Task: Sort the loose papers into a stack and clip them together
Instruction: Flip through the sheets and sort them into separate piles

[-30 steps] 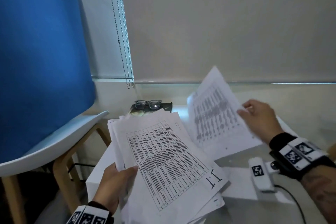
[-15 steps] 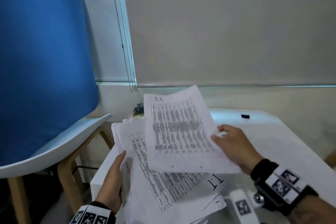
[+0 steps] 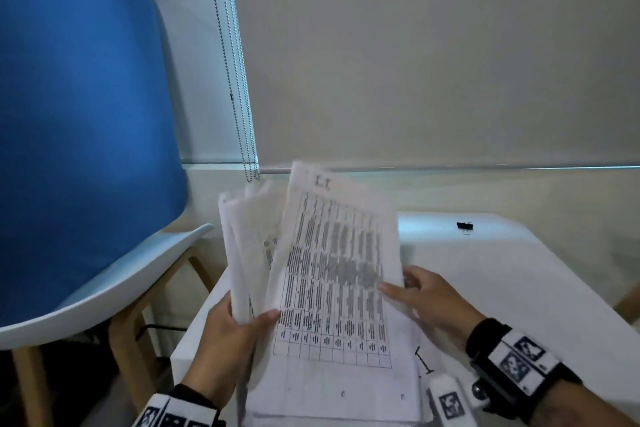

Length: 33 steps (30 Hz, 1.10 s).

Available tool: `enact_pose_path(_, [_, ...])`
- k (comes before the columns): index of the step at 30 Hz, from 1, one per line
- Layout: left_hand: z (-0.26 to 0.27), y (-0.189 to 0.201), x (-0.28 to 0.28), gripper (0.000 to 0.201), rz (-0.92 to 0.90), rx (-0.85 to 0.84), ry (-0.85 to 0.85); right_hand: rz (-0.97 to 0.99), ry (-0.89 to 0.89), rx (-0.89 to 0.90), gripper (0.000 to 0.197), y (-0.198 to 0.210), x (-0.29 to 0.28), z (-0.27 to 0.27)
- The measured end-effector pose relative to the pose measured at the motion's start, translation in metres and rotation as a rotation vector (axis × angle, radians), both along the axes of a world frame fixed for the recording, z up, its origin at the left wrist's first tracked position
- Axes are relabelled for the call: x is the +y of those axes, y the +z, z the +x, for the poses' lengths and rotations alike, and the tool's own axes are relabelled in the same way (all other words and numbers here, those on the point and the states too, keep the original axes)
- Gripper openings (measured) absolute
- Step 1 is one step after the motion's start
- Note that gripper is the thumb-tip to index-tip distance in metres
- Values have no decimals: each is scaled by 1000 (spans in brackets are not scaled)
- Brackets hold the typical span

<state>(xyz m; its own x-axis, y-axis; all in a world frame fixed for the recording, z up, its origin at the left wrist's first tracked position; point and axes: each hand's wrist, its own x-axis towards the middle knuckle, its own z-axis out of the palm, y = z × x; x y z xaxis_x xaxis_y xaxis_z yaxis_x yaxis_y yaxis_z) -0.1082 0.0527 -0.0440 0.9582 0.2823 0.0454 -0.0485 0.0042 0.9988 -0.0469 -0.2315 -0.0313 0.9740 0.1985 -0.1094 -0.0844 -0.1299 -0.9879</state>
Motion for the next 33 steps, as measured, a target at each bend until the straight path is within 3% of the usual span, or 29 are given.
enact_pose_path(2, [-1, 23, -6, 40, -50, -68, -108, 84, 38, 5, 62, 14, -8, 3])
enact_pose_path(4, [4, 46, -14, 53, -40, -145, -177, 153, 23, -107, 67, 34, -17, 11])
enact_pose_path(6, [13, 69, -25, 44, 9, -223, -200, 130, -96, -248, 81, 60, -24, 17])
enact_pose_path(9, [26, 100, -45, 30, 99, -334, -255, 111, -148, -448, 73, 95, -31, 20])
enact_pose_path(12, [37, 112, -56, 38, 127, -379, -282, 69, -212, -493, 100, 108, -38, 19])
enact_pose_path(16, [44, 108, -59, 70, 184, -316, -289, 148, 6, -486, 60, 96, -45, 8])
enact_pose_path(19, [46, 101, -61, 62, 144, -298, -307, 173, 39, -485, 51, 86, -42, 8])
enact_pose_path(22, [47, 102, -64, 68, 44, -272, -192, 149, -63, -531, 43, 87, -27, 11])
enact_pose_path(25, [44, 115, -67, 37, 80, -338, -137, 112, -184, -664, 20, 99, -16, 9])
enact_pose_path(27, [38, 123, -65, 13, 125, -432, -113, 129, -194, -749, 18, 107, -12, 3])
enact_pose_path(28, [35, 123, -61, 11, 121, -479, -104, 137, -182, -756, 16, 108, -10, 1])
enact_pose_path(30, [30, 114, -52, 16, 103, -512, -124, 155, -125, -701, 35, 101, -7, 1])
enact_pose_path(33, [31, 81, -38, 29, 182, -388, -217, 106, -63, -524, 57, 74, -1, 10])
